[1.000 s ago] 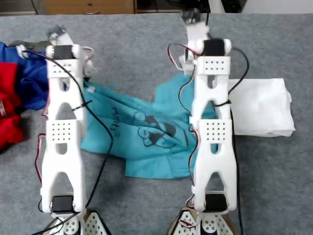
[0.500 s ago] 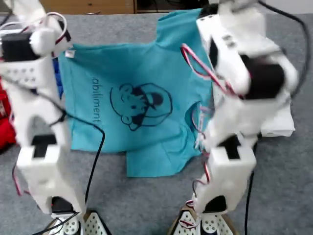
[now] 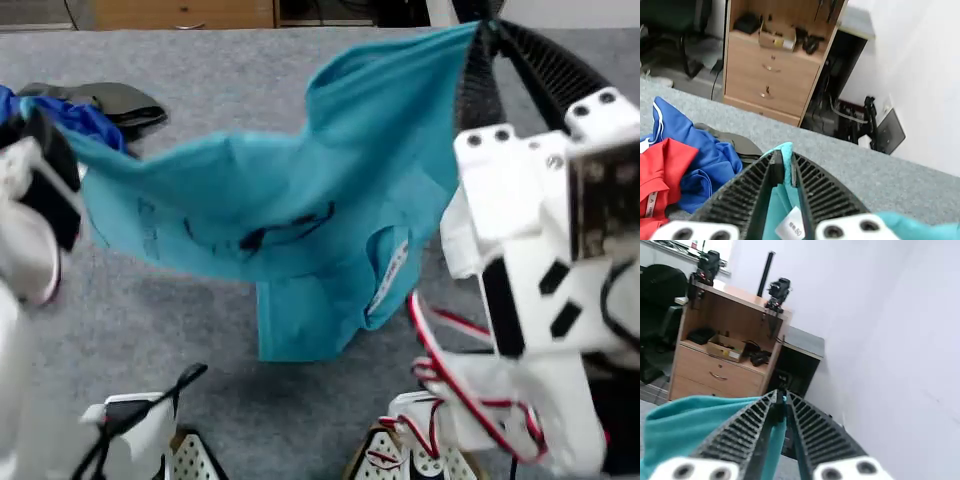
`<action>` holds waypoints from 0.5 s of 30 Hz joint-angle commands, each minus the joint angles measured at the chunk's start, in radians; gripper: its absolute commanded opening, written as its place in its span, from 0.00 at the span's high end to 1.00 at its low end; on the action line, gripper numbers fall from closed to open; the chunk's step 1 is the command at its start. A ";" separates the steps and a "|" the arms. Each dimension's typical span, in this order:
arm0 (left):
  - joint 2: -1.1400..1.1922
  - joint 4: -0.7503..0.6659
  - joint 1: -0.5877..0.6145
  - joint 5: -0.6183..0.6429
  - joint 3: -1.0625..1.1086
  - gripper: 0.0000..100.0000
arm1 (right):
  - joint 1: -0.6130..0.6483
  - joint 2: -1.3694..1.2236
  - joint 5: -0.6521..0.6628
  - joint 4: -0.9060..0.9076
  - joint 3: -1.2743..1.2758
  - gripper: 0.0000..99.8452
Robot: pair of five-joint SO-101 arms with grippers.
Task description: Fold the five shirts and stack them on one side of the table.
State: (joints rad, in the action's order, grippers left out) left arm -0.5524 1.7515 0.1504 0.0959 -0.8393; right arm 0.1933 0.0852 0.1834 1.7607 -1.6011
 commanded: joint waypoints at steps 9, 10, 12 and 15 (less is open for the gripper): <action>-0.094 0.006 0.011 -0.002 -0.034 0.98 | 0.105 0.160 0.003 -0.282 0.191 1.00; -0.094 0.006 0.011 -0.002 -0.038 0.98 | 0.105 0.171 0.003 -0.310 0.209 1.00; -0.094 0.006 0.011 0.017 -0.034 0.98 | 0.105 0.183 0.005 -0.377 0.251 1.00; -0.094 0.006 0.046 0.032 0.028 0.98 | 0.107 0.197 0.008 -0.473 0.312 1.00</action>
State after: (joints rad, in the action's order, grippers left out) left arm -0.6475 1.7515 0.1565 0.1128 -0.8439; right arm 0.2885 0.2770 0.1834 1.3832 -1.3341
